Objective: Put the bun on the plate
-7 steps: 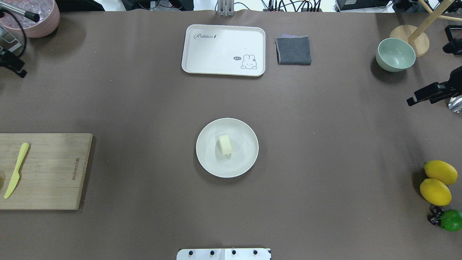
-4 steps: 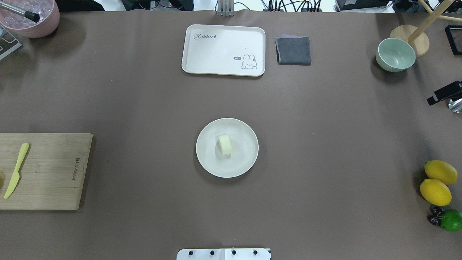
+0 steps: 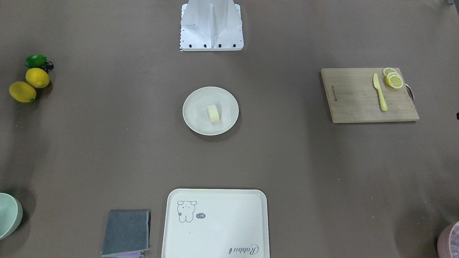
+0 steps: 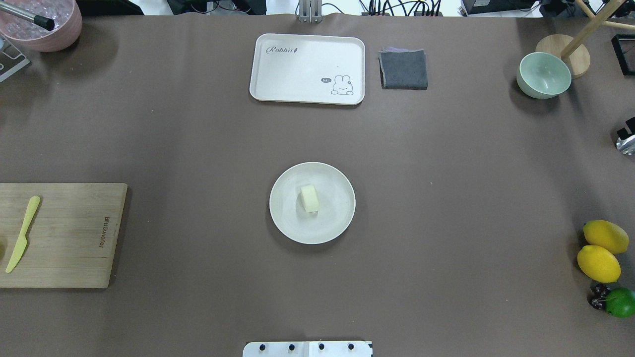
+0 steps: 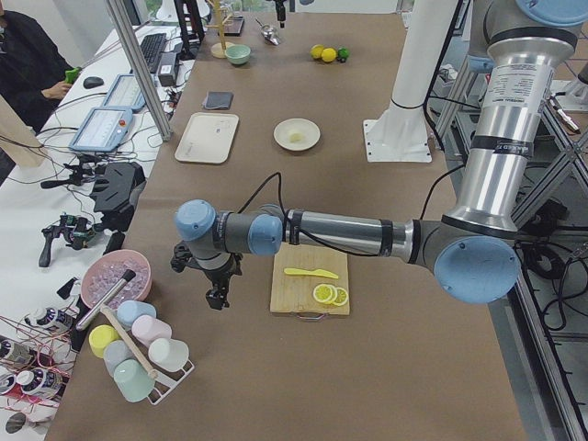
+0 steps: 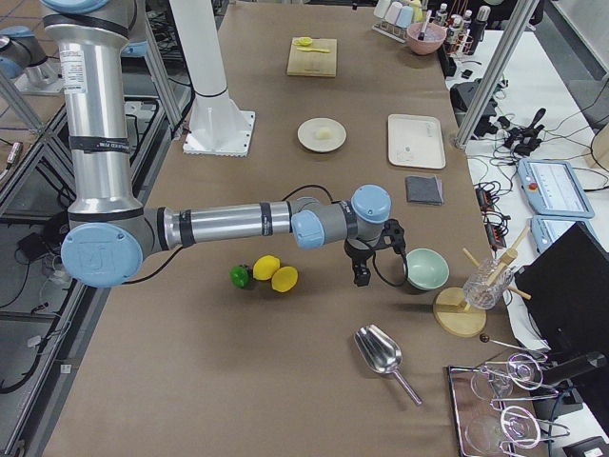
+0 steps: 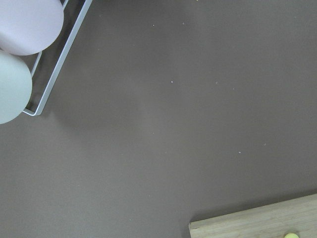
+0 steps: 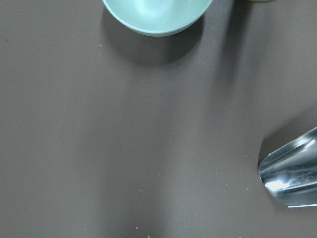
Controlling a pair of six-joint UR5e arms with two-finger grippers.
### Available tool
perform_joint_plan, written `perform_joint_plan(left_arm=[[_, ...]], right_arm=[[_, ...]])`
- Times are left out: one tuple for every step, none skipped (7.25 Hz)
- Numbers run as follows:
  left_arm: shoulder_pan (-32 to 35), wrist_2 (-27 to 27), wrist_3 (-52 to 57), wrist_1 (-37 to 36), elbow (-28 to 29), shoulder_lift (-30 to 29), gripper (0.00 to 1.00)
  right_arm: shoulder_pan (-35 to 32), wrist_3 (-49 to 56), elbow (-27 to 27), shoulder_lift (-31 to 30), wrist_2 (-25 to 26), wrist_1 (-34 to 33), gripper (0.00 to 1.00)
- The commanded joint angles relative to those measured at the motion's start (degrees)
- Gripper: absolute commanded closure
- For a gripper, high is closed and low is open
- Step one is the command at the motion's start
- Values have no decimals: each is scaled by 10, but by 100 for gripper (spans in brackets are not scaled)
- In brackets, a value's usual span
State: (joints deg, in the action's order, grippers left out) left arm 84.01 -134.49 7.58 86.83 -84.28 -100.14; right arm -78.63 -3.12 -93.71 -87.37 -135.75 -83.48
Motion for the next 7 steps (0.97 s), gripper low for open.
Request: perform_joint_plan(left_arm=[[-1, -2, -4, -1, 0, -3, 3], [-1, -2, -3, -1, 0, -4, 3], [-1, -2, -4, 0, 1, -6, 3], [-2, -2, -4, 0, 4, -8, 3], [-3, -3, -4, 0, 2, -8, 2], [-3, -4, -4, 0, 0, -8, 3], [-3, -4, -5, 0, 0, -14, 2]], right_arm=[[-20, 51, 5, 1, 1, -17, 0], [-28, 61, 5, 1, 0, -25, 0], [-29, 62, 5, 0, -2, -26, 0], [-29, 61, 4, 1, -7, -28, 0], [-30, 61, -4, 5, -10, -52, 0], [-32, 61, -4, 7, -10, -54, 0], [-31, 61, 1, 11, -9, -56, 0]])
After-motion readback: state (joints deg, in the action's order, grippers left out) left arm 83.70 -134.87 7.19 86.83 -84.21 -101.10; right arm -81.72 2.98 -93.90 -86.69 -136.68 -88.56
